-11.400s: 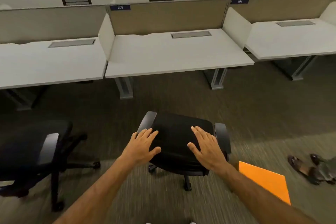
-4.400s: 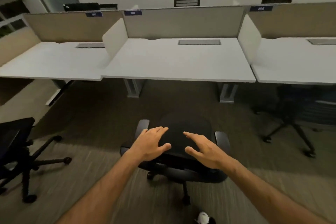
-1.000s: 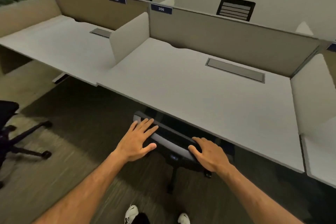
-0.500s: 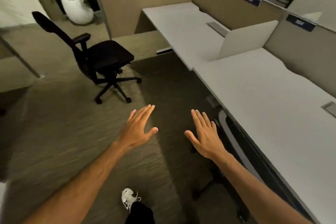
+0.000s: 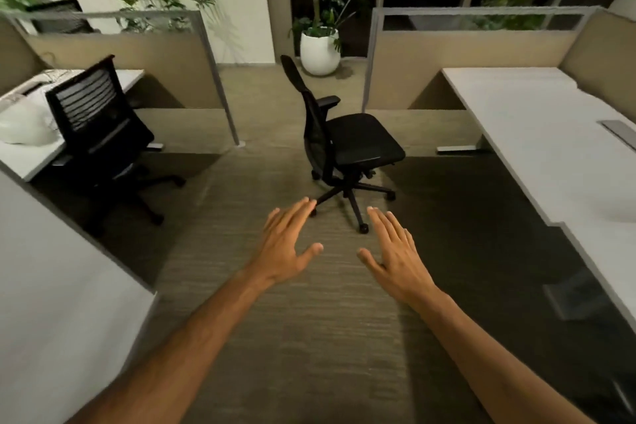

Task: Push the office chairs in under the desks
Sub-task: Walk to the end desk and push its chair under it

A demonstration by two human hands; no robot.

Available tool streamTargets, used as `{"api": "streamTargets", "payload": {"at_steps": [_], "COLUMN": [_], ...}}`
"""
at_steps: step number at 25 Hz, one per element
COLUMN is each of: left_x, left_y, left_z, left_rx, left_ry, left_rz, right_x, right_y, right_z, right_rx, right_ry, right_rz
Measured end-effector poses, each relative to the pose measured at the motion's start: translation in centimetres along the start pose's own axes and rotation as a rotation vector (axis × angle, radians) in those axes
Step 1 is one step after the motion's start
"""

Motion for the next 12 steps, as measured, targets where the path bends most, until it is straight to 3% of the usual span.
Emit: {"api": "streamTargets", "payload": {"at_steps": [6,12], "left_x": [-9.1,-19.0], "left_y": [5.8,8.7], "left_z": [-1.9,-5.4], "left_rx": [0.078,0.038], "left_ry": [0.063,0.215], "left_rz": [-0.047,-0.145], "right_x": [-5.6,-8.3], "right_y": [-1.6,-5.2], "right_z": [-12.4,-27.1], "right_rx": [-0.048,-0.08], "right_ry": [0.105,0.218], "right_rz": [0.042,0.128]}}
Point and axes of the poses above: each hand's wrist, its own z-axis away from the middle knuckle, its own y-axis out of the back of the hand, x = y × z, the point moved 4 cm from there along -z, towards the middle knuckle, and after that the axes turned 12 degrees about -x, right-handed, at the moved point
